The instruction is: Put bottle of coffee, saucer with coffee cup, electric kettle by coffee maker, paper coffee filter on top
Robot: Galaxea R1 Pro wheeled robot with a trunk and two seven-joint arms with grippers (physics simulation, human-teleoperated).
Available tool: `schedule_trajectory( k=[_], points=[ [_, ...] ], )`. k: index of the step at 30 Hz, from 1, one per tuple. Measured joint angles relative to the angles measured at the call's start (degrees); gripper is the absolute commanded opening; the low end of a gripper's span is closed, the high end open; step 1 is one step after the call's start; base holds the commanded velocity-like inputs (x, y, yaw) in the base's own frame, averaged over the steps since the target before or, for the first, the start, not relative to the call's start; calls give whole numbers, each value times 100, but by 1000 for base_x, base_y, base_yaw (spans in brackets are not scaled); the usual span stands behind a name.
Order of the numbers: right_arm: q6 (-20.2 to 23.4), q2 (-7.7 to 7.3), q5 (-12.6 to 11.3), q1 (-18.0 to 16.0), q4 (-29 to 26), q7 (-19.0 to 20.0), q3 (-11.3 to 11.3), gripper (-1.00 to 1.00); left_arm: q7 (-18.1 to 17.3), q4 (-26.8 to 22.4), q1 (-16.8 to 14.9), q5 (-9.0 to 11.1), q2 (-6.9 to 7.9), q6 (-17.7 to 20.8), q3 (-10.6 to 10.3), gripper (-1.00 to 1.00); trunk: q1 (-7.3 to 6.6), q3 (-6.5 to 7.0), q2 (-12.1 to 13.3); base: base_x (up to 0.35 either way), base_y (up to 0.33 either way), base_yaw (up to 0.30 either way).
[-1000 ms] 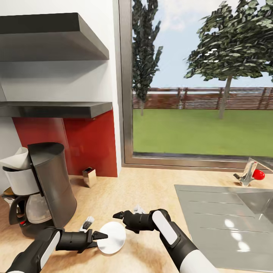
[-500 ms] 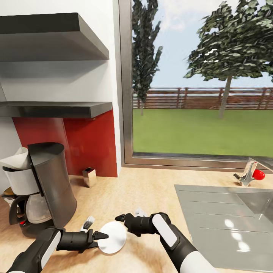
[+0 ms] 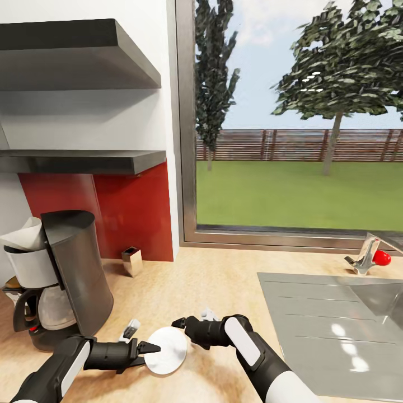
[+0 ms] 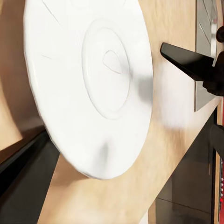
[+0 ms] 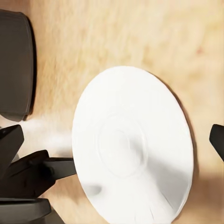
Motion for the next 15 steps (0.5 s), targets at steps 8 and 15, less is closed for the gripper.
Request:
schedule_trajectory(
  k=[8,15],
  points=[
    [-1,0,2,0,3,0,0,100,-1,0,0,-15,-77,-4,-9,100,0,0,0,0,0,0],
    [-1,0,2,0,3,0,0,100,-1,0,-13,-30,-120,8,-17,100,0,0,0,0,0,0]
  ],
)
